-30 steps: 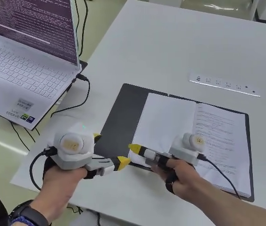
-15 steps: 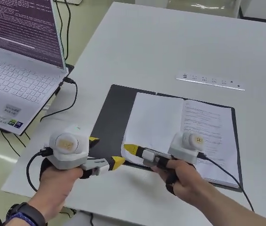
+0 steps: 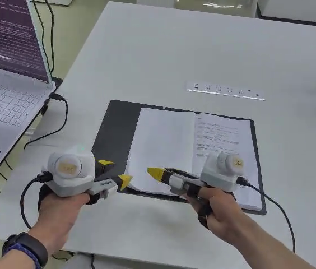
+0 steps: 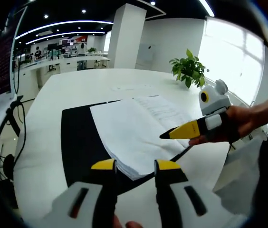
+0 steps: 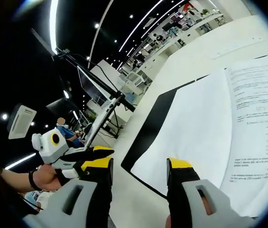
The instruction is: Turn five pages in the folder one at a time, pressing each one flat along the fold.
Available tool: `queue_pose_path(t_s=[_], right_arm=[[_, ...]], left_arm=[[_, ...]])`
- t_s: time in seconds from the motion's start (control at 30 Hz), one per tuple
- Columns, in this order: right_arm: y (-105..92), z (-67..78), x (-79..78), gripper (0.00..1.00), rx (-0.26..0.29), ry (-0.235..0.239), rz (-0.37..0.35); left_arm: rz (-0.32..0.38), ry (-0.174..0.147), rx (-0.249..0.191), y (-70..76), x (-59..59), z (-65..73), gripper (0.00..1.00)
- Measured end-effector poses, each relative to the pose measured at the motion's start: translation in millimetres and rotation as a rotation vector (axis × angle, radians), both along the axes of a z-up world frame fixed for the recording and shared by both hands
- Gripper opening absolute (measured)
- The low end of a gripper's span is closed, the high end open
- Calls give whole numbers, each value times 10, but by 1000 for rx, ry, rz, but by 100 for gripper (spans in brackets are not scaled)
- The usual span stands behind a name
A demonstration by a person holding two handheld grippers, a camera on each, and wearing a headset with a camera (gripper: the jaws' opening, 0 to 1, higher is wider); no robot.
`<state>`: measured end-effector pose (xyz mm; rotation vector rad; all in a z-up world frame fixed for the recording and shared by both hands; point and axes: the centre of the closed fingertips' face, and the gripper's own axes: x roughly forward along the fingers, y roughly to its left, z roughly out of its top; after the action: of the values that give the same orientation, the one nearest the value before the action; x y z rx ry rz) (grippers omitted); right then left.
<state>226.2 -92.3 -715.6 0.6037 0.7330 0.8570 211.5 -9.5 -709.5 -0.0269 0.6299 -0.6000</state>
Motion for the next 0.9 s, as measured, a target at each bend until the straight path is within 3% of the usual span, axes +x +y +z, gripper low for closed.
queue_pose_path(t_s=[0.37, 0.6, 0.67, 0.73, 0.9], right_arm=[[-403, -8, -49, 41, -32, -3, -59], [-511, -47, -58, 41, -51, 4, -71], [-531, -73, -62, 40, -59, 6, -66], [-547, -92, -57, 39, -62, 8, -64], [-574, -112, -52, 38, -67, 14, -59]], left_arm=[[-38, 38, 13, -252, 51, -166, 12], [-36, 75, 15, -224, 124, -394, 1], [-43, 97, 2, -227, 117, -480, 0], [-49, 116, 19, -220, 100, -584, 0], [-39, 148, 25, -201, 68, -710, 0]])
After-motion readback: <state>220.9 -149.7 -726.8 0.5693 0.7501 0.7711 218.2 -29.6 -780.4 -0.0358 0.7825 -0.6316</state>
